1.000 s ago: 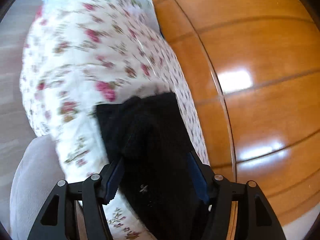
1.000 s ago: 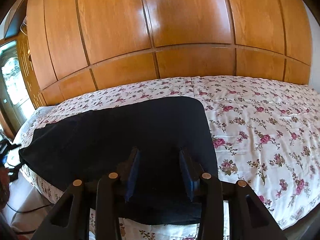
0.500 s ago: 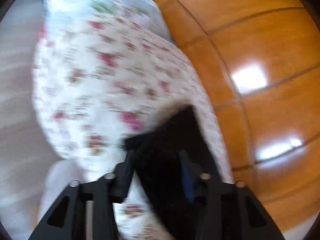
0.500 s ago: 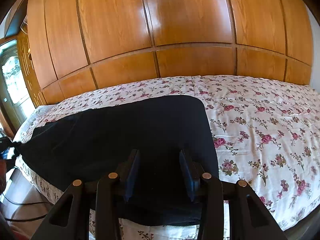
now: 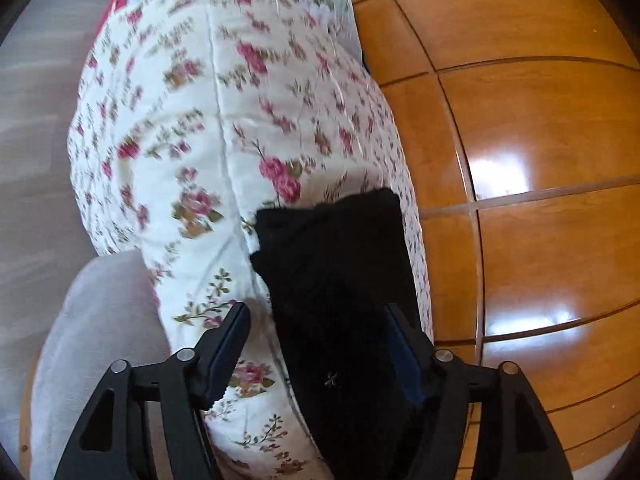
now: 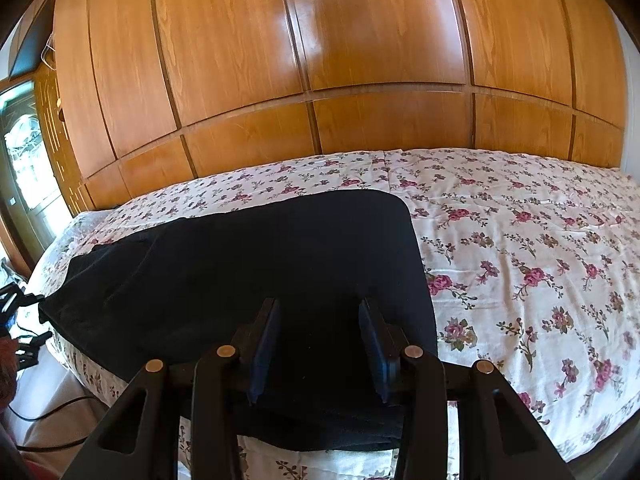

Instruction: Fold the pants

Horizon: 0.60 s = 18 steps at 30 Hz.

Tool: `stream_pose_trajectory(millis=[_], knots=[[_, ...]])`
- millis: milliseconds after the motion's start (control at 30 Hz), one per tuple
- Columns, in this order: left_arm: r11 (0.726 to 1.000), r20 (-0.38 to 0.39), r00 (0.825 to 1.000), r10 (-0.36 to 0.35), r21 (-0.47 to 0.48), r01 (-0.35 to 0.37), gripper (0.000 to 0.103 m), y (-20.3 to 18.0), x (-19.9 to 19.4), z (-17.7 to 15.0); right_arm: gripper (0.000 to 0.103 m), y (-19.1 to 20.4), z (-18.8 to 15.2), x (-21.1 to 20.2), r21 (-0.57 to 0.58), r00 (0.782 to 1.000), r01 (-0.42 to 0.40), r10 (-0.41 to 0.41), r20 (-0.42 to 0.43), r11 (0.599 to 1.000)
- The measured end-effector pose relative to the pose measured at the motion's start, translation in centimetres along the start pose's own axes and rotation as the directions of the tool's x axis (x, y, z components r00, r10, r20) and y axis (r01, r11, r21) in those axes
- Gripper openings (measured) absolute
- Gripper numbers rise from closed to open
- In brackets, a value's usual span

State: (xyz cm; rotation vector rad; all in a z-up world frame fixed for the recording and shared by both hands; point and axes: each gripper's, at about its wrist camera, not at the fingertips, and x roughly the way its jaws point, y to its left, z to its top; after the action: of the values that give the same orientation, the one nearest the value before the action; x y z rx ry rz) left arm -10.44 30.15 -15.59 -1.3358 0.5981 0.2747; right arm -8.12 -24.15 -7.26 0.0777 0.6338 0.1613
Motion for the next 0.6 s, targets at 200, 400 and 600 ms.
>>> stream_pose_trajectory(millis=[200, 400, 600], knots=[[0.995, 0.005, 1.0, 0.001, 0.103, -0.001, 0.03, -1.9, 0.8, 0.5, 0.042, 0.1, 0.0, 0.0, -0.001, 1.0, 0.002, -0.002, 0.0, 1.0], [0.966, 0.074, 0.997, 0.005, 0.256, -0.024, 0.019, -6.2, -0.3, -0.2, 0.042, 0.3, 0.0, 0.1, -0.02, 1.0, 0.011, -0.011, -0.009, 1.0], [0.876, 0.134, 0.985, -0.106, 0.481, 0.029, 0.018, -11.8, -2.6, -3.1, 0.046, 0.3, 0.3, 0.3, -0.03, 1.0, 0.01, -0.011, -0.027, 0.999]])
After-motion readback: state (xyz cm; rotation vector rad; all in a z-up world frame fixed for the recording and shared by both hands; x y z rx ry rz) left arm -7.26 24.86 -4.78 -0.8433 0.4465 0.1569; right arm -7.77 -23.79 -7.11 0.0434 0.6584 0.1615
